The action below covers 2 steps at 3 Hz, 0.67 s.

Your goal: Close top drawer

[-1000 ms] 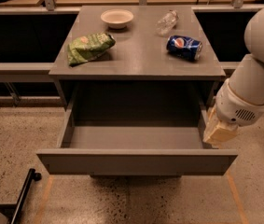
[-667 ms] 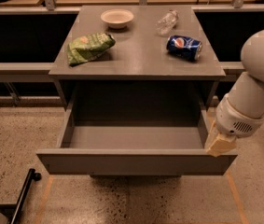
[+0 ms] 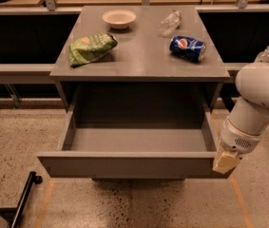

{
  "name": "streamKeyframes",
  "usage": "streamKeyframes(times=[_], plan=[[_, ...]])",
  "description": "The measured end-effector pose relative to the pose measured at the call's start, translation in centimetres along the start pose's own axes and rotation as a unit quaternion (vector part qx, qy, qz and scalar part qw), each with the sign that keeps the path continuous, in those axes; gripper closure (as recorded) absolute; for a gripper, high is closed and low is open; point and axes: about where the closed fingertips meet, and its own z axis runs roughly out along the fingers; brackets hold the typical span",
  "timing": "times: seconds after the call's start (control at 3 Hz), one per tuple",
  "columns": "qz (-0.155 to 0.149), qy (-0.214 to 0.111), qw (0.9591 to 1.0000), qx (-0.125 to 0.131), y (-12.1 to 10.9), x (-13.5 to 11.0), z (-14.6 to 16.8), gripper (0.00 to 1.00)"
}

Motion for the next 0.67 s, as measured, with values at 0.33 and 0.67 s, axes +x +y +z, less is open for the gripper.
streamKeyframes(times=[0.33, 0.67], plan=[[0.012, 0.008, 0.9997, -0.022, -2.35, 1.27, 3.31, 1.00], [0.012, 0.008, 0.9997, -0.022, -2.19, 1.20, 2.62, 1.00]])
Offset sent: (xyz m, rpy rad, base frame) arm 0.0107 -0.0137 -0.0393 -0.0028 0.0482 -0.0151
